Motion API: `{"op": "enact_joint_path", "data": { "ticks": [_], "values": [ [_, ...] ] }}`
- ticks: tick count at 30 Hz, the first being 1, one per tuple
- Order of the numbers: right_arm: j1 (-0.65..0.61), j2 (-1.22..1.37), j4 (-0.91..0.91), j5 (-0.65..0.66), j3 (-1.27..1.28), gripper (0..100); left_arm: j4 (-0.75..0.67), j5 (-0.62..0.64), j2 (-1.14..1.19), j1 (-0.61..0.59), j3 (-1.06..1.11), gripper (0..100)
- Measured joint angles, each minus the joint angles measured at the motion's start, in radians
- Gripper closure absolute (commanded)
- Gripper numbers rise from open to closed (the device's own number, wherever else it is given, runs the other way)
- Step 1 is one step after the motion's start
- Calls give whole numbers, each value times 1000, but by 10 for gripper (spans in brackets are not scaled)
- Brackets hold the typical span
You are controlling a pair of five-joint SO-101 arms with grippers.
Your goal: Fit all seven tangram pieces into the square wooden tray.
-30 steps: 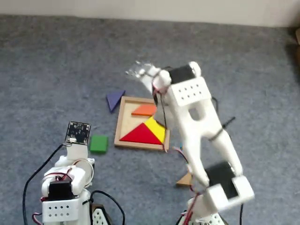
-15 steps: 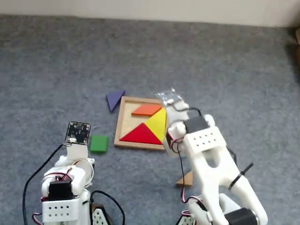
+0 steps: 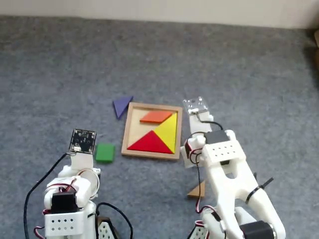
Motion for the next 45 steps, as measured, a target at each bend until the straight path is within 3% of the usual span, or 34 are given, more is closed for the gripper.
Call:
{"op": "enact_joint_path", "data": {
  "ticks": [8,17,45],
  "values": [
    [3,23,44,-43,0,817,0,0,0,0,0,987],
    [2,23,-89,-78,18,817,0,0,0,0,0,987],
    [2,29,-209,-112,173,818,0,0,0,0,0,987]
  ]
}}
